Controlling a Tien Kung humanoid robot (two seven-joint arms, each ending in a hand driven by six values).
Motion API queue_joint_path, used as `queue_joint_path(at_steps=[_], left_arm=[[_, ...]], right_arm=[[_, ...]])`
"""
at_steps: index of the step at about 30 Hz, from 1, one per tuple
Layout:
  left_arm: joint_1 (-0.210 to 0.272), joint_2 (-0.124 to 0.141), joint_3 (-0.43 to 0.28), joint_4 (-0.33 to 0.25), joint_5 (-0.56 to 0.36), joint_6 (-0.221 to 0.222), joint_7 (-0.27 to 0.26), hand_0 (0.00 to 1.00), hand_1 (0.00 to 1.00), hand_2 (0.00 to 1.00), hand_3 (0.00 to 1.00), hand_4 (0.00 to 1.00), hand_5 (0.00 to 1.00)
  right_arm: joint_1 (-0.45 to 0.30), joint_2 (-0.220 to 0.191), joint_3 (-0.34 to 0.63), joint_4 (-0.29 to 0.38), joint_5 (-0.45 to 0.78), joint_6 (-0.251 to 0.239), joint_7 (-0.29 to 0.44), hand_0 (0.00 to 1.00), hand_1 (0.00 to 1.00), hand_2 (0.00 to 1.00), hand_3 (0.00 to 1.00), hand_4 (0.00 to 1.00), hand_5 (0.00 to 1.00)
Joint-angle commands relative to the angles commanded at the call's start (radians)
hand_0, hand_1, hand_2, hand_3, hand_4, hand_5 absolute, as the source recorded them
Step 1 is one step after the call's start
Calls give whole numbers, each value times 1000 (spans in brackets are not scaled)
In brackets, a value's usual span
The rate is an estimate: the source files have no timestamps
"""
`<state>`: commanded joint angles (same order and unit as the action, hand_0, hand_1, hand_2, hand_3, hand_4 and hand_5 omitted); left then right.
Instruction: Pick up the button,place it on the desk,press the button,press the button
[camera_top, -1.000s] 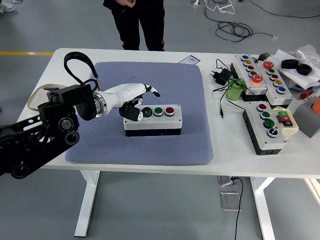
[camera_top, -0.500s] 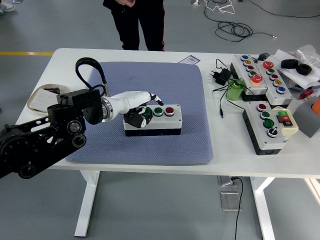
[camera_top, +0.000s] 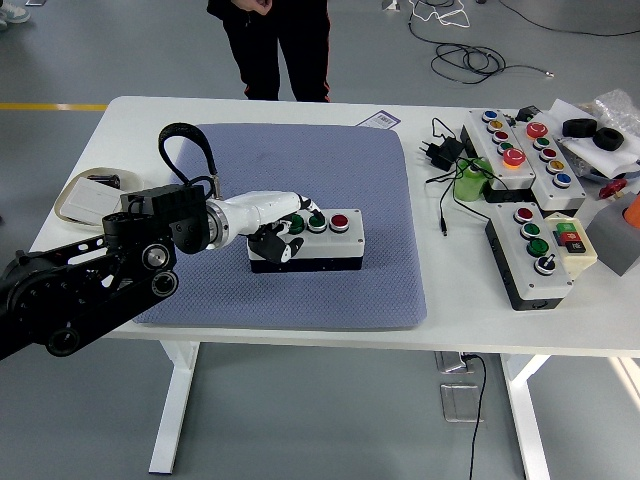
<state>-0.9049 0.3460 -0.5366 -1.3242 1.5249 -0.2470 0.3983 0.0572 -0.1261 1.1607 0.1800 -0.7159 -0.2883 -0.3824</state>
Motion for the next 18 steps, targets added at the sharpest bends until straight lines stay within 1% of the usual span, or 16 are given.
queue_joint_path(at_steps=[6, 11, 18], left_arm=[[-1, -1, 0, 21, 0, 0, -1, 2, 2, 2, 860, 393, 2], [1, 0, 5, 25, -2, -4, -1, 2, 2, 2, 857, 395, 2], [5, 3, 26, 39, -5, -28, 3, 2, 2, 3, 854, 401, 2]], right_arm=[[2, 0, 1, 0, 0, 0, 0, 642, 508, 548, 591, 245, 357], [2, 0, 0, 0, 1, 0, 1, 642, 508, 548, 591, 245, 357], [3, 1, 2, 0, -2, 0, 0, 642, 508, 548, 591, 245, 357]])
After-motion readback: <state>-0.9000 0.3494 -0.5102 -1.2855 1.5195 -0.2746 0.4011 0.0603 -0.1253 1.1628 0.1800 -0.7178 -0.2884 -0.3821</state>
